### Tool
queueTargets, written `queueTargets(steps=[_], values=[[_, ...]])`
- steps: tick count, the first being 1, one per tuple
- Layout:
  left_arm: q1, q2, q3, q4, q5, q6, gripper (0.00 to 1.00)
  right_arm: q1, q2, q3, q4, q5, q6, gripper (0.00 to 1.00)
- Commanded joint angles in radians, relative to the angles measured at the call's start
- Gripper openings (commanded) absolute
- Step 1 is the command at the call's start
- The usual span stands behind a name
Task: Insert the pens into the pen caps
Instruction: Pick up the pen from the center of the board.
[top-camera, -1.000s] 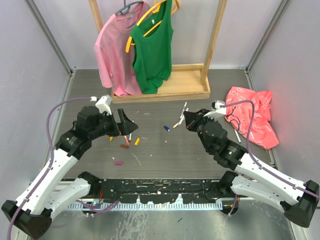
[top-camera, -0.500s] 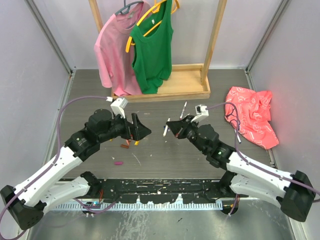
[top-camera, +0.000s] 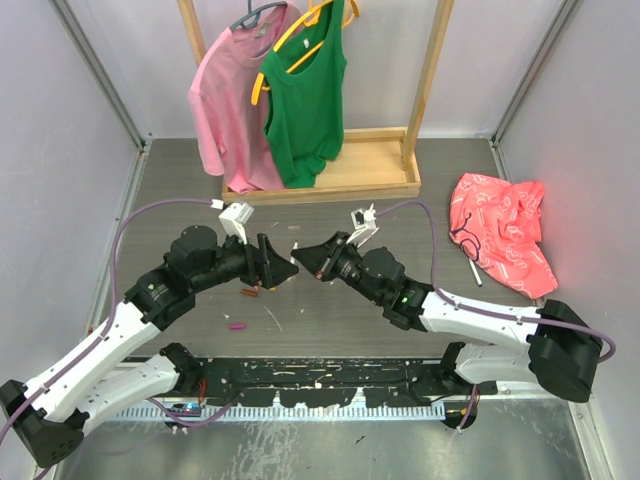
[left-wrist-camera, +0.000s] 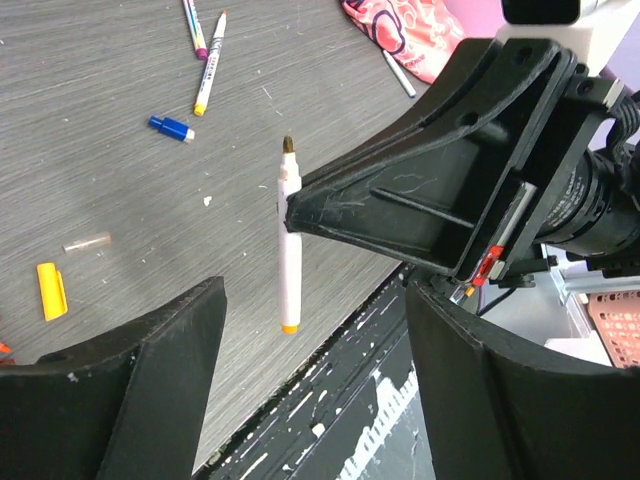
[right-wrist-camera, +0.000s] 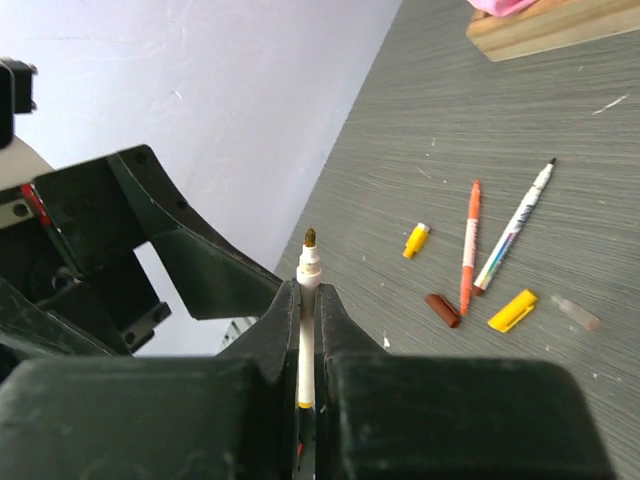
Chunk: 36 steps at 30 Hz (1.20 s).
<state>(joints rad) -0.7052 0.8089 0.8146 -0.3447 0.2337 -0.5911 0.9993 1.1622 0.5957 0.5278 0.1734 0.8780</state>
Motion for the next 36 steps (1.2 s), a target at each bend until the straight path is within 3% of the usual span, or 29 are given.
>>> queueTargets(steps=[1, 9, 23, 30, 33, 36], values=[[-0.003, -0.023, -0.005, 0.037, 0.033, 0.023, 0.69, 0.008, 0.018, 0.057, 0.118, 0.014, 0.069, 0.0], [-0.003, -0.011, -0.008, 0.047, 0.043, 0.03, 0.56, 0.01, 0.02, 0.067, 0.134, -0.038, 0.094, 0.0], [-0.003, 0.015, -0.012, 0.084, 0.047, 0.026, 0.44, 0.011, 0.025, 0.07, 0.155, -0.113, 0.111, 0.0], [-0.002, 0.024, -0.014, 0.091, 0.054, 0.022, 0.16, 0.012, 0.026, 0.068, 0.156, -0.134, 0.095, 0.0], [-0.003, 0.02, -0.015, 0.084, 0.044, 0.02, 0.1, 0.012, 0.021, 0.066, 0.144, -0.125, 0.084, 0.01], [-0.003, 0.01, -0.017, 0.073, 0.019, 0.017, 0.05, 0.012, 0.004, 0.069, 0.105, -0.101, 0.063, 0.15]])
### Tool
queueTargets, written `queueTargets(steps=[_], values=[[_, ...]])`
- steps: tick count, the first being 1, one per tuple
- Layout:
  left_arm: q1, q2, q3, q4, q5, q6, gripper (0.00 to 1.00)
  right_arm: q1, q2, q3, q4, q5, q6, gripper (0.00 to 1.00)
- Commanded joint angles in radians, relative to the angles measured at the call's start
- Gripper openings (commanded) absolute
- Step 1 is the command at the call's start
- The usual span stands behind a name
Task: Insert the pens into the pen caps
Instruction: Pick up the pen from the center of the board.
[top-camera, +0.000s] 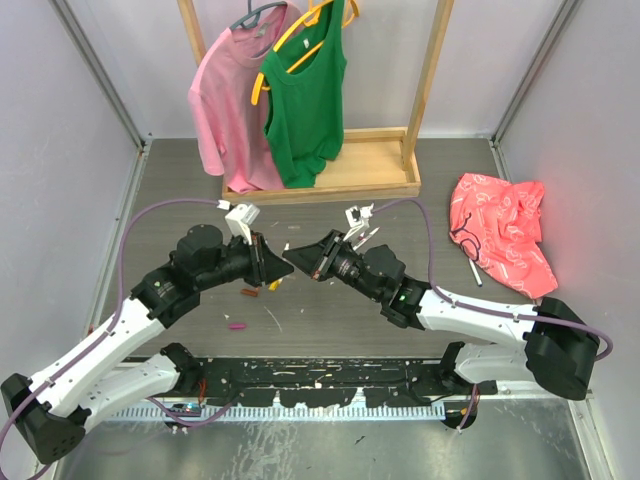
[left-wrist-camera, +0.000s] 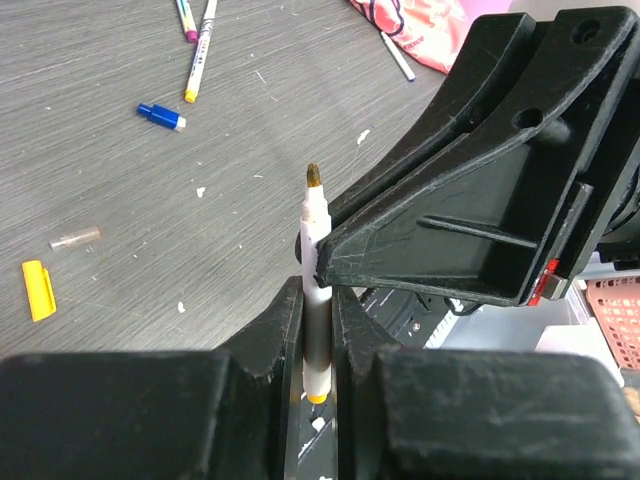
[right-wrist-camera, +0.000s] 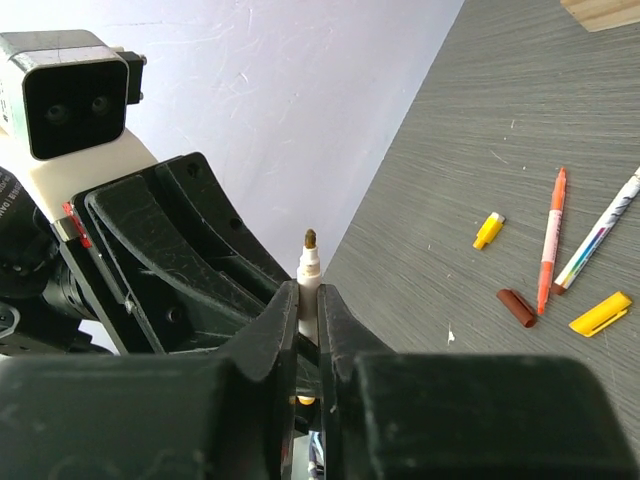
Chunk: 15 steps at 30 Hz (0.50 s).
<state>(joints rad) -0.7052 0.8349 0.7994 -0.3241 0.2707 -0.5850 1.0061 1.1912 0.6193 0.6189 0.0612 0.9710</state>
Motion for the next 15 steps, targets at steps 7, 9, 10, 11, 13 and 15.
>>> queueTargets(steps=[7, 9, 10, 11, 13, 15], values=[[-0.003, 0.003, 0.044, -0.083, -0.089, 0.054, 0.0, 0.004, -0.091, 0.061, -0.093, 0.052, -0.119, 0.38], [-0.003, -0.005, 0.05, -0.124, -0.117, 0.071, 0.0, 0.005, -0.113, 0.065, -0.141, 0.081, -0.139, 0.4], [-0.003, -0.011, 0.054, -0.147, -0.135, 0.081, 0.0, 0.003, -0.123, 0.066, -0.17, 0.098, -0.151, 0.42], [-0.004, -0.017, 0.057, -0.171, -0.154, 0.09, 0.0, 0.003, -0.134, 0.068, -0.202, 0.112, -0.164, 0.45], [-0.001, -0.035, 0.065, -0.214, -0.191, 0.097, 0.0, 0.003, -0.148, 0.078, -0.285, 0.144, -0.22, 0.5], [0.006, -0.051, 0.067, -0.253, -0.209, 0.095, 0.0, 0.004, -0.16, 0.096, -0.385, 0.199, -0.293, 0.58]])
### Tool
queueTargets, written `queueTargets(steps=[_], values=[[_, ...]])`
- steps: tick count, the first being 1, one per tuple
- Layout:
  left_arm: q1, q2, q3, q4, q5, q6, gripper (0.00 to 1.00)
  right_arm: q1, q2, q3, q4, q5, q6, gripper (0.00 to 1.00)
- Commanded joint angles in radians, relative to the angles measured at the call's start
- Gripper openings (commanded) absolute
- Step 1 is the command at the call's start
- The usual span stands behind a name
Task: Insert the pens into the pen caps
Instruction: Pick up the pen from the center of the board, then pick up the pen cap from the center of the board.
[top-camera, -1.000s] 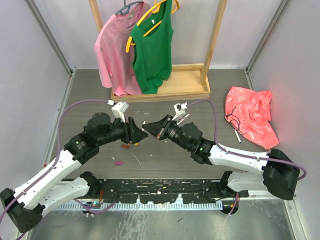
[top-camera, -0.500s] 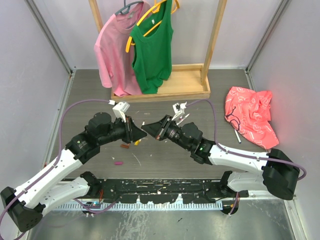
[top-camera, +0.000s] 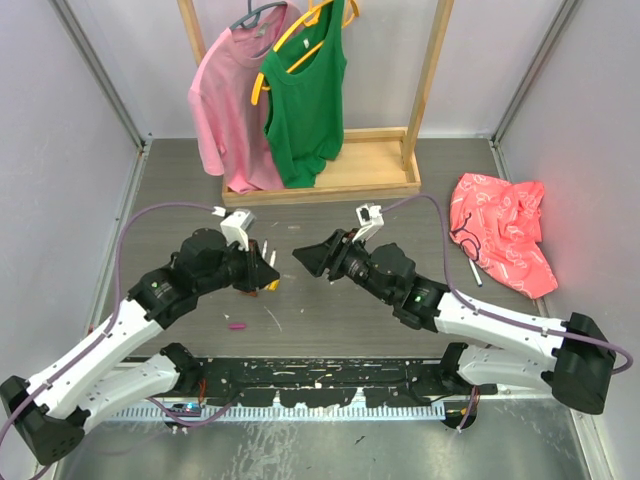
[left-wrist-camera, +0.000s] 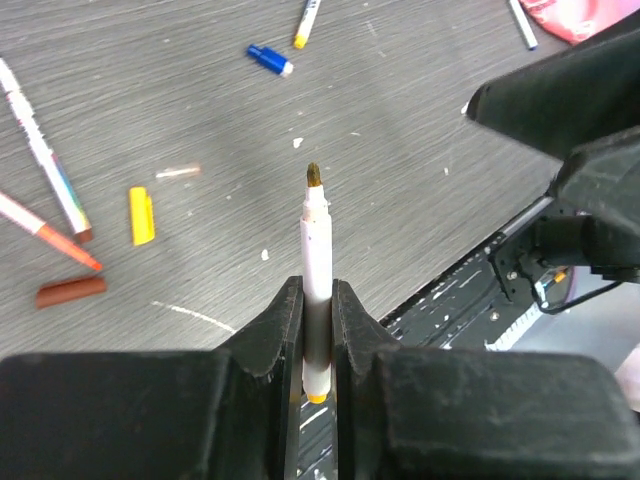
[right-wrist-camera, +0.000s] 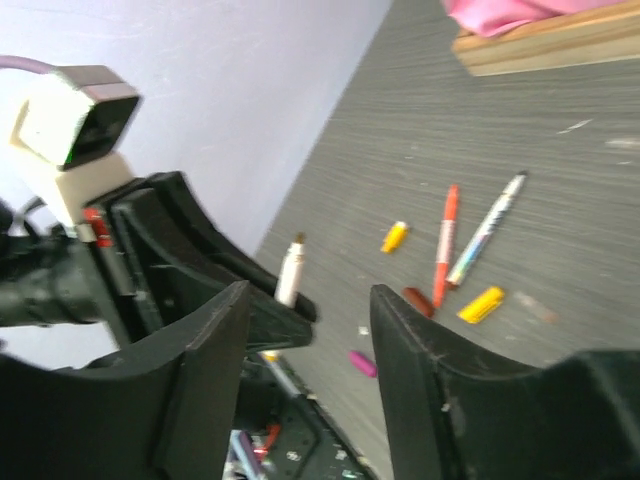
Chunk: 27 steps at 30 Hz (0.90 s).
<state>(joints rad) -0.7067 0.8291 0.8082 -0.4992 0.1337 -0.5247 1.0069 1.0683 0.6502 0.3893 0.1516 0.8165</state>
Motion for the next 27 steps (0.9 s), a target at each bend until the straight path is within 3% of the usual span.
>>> queueTargets(steps=[1, 6, 13, 21, 27], values=[[0.014, -0.055, 0.058, -0.092, -0.074, 0.033, 0.0, 0.003, -0.043, 0.065, -0.191, 0.135, -0.162, 0.61], [0.054, -0.117, 0.047, -0.14, -0.113, 0.034, 0.0, 0.0, -0.103, 0.024, -0.296, 0.285, -0.202, 0.72], [0.079, -0.18, 0.107, -0.277, -0.258, 0.087, 0.0, -0.004, -0.104, 0.047, -0.485, 0.422, -0.195, 0.72], [0.079, -0.362, 0.123, -0.349, -0.485, 0.089, 0.0, -0.004, 0.025, 0.132, -0.547, 0.352, -0.146, 0.71], [0.079, -0.456, 0.124, -0.391, -0.574, 0.07, 0.0, -0.005, 0.165, 0.229, -0.574, 0.343, -0.145, 0.7]])
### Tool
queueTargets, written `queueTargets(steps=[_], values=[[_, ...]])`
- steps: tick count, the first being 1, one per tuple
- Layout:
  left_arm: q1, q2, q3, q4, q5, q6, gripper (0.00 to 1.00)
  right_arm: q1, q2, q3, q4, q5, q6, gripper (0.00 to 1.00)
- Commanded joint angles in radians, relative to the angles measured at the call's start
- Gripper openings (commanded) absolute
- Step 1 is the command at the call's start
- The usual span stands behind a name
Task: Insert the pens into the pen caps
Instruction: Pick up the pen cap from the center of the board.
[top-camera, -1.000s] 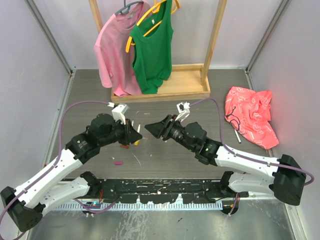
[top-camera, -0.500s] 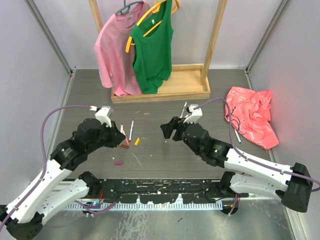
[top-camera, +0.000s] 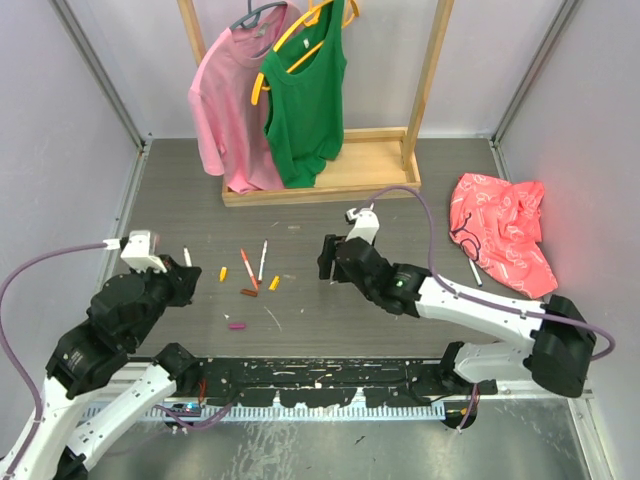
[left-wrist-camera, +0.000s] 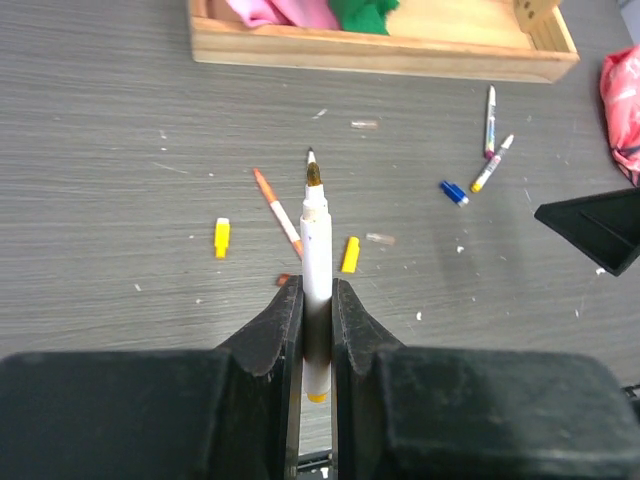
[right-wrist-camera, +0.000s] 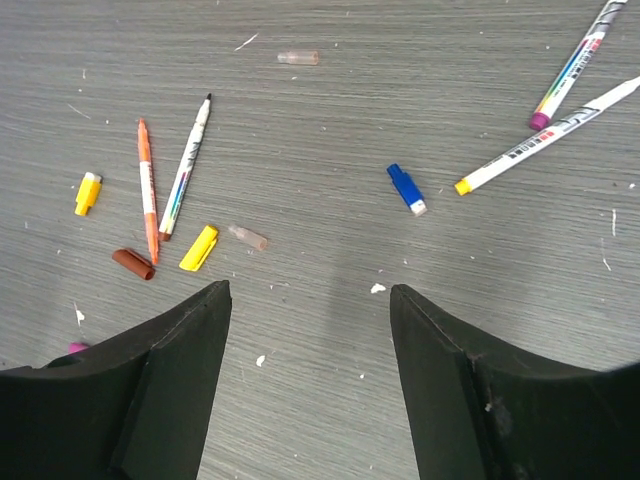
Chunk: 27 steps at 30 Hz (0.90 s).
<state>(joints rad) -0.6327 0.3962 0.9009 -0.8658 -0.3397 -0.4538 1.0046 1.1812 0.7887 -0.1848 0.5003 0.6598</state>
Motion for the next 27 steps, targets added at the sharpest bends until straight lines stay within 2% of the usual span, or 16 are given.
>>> queueTargets(steps=[1, 7, 15, 20, 27], values=[[0.005, -0.029, 0.035, -0.027, -0.106, -0.001, 0.0, -0.002, 0.074, 0.11, 0.005, -0.013, 0.009, 0.7], [0.006, -0.033, 0.068, -0.103, -0.113, -0.023, 0.0, 0.0, 0.253, 0.258, -0.001, -0.082, 0.04, 0.69], [0.005, -0.055, 0.093, -0.172, -0.112, -0.069, 0.0, 0.061, 0.507, 0.48, 0.002, -0.091, 0.081, 0.66], [0.005, -0.12, 0.099, -0.206, -0.186, -0.116, 0.0, 0.095, 0.672, 0.65, 0.002, -0.131, 0.101, 0.63], [0.005, -0.164, 0.104, -0.24, -0.185, -0.148, 0.0, 0.125, 0.878, 0.835, 0.002, -0.168, 0.144, 0.59]])
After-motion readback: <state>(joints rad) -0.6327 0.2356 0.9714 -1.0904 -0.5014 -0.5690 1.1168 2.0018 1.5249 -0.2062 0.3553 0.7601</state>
